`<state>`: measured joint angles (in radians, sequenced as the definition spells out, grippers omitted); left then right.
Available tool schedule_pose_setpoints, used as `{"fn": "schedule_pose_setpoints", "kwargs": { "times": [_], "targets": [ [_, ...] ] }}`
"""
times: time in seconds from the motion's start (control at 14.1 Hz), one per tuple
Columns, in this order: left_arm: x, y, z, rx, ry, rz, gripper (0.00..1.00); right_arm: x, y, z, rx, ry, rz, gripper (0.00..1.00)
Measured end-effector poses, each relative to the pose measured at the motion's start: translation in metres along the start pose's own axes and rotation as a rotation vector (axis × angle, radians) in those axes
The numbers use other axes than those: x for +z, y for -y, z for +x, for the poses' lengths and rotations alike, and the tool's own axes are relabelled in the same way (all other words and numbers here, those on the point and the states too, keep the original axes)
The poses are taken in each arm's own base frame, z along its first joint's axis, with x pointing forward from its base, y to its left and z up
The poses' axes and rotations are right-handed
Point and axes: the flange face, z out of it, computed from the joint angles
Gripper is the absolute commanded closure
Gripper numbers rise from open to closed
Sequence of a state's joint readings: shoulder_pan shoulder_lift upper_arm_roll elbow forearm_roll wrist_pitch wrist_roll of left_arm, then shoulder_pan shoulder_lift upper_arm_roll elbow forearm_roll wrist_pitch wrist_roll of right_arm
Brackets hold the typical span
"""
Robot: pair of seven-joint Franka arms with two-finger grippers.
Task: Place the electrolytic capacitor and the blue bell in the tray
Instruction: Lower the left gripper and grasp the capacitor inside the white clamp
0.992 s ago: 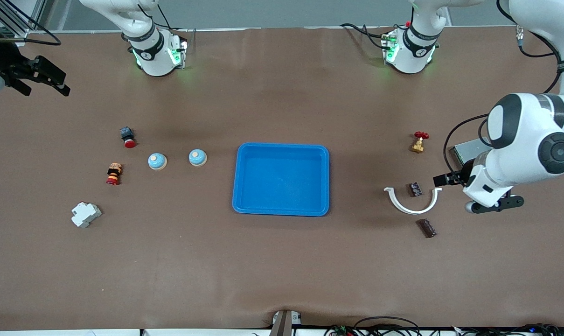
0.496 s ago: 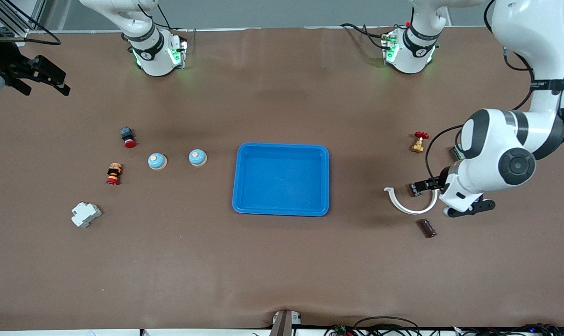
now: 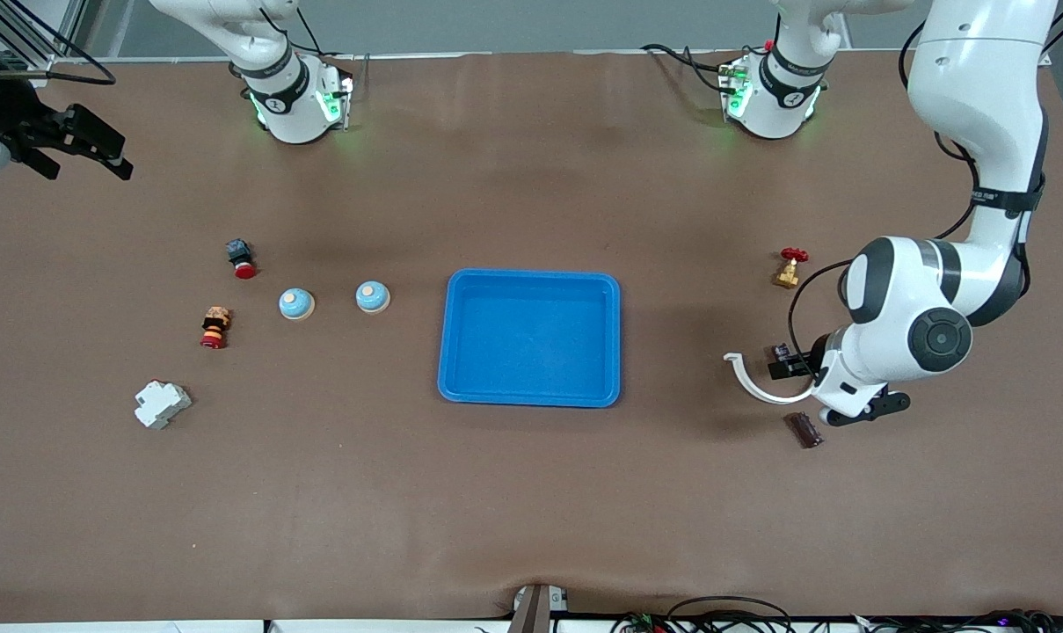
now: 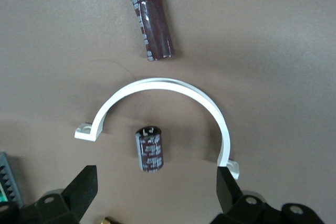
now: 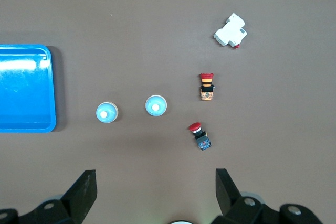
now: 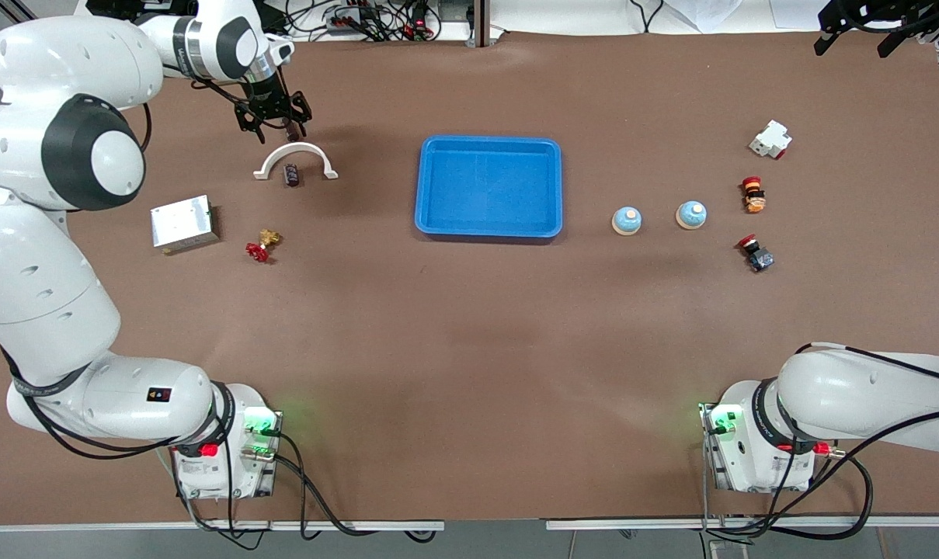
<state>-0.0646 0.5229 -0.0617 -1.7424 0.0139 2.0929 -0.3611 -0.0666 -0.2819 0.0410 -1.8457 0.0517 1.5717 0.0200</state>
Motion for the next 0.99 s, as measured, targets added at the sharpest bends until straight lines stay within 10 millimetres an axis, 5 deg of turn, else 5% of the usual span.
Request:
{"fn": "schedule_pose_setpoints", "kwargs": {
  "times": [0.99],
  "targets": [
    [0.059,-0.001,0.004,-0.121,0.054,0.017,0.0,0.001,0.001,0.0,-0.005,0.003,-0.001,0.0]
  ]
}}
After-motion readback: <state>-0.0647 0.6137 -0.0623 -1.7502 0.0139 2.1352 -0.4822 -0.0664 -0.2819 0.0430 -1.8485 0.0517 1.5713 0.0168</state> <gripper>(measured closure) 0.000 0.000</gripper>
